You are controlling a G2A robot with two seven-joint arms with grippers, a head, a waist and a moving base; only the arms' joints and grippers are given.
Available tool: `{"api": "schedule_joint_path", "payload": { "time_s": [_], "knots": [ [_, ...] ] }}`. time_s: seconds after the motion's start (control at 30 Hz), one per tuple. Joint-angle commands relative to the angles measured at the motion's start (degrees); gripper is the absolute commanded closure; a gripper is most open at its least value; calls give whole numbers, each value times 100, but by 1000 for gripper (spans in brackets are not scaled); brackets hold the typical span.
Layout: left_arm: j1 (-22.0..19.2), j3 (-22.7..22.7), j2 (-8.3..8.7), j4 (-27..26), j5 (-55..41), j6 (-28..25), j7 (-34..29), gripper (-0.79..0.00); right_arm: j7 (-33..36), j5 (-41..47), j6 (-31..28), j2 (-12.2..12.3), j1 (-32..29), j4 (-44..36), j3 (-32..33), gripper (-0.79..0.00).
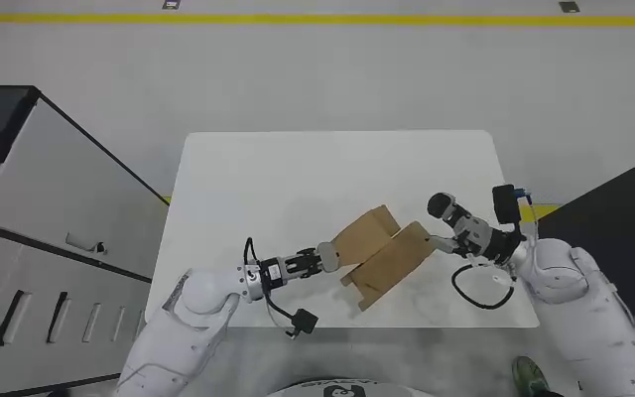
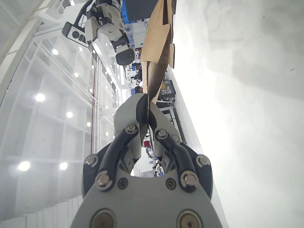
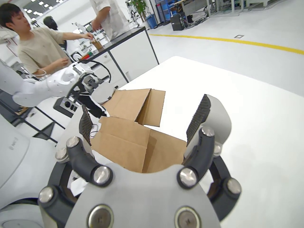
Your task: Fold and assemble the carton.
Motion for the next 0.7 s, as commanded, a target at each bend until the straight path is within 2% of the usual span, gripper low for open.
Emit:
{"api": "schedule_joint_path", "payload": {
  "time_s": [0.0, 0.13, 0.2, 0.43, 0.67],
  "knots": [
    [-15, 14, 16, 12, 4, 31, 57, 0, 875, 966, 183, 87, 172, 65, -110, -785],
    [-43, 51, 47, -5, -3, 61, 206, 0, 2171, 2288, 581, 229, 540, 270, -222, -785],
    [-50, 64, 62, -13, -16, 40, 261, 0, 2545, 2719, 927, 287, 724, 301, -323, -785],
    [-84, 78, 112, -36, -48, -48, 310, 0, 3427, 3857, 1807, 470, 1288, 379, -773, -785],
    [-159, 104, 149, -27, -116, -93, 277, 0, 4083, 4558, 2462, 622, 1644, 388, -1169, -785]
  ]
}}
